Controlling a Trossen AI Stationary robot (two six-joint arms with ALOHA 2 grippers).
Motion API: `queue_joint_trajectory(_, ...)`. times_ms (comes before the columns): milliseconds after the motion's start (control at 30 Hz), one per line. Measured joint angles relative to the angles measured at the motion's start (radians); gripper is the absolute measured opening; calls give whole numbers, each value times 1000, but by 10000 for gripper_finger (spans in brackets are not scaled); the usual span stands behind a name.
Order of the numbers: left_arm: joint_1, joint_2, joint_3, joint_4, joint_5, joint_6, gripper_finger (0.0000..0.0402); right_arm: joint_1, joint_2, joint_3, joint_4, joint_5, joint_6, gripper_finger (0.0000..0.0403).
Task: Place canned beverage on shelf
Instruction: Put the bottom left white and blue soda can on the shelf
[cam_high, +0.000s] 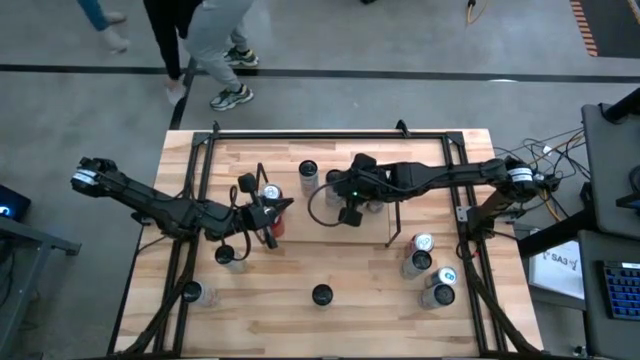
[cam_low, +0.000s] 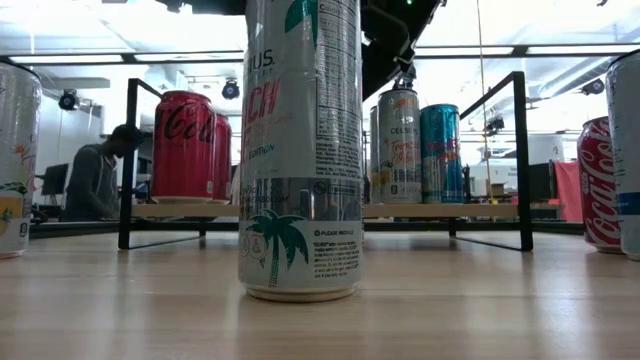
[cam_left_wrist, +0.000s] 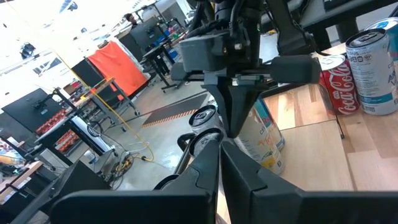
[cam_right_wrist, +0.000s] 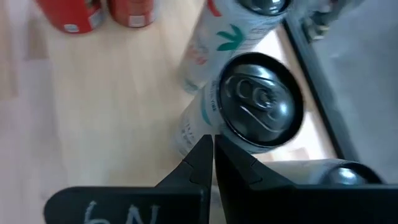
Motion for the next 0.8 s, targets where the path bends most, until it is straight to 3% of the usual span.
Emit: queue_joint_trajectory(800, 0, 0, 0, -1, 0, 0, 0, -1, 24, 45, 47, 29, -16, 9)
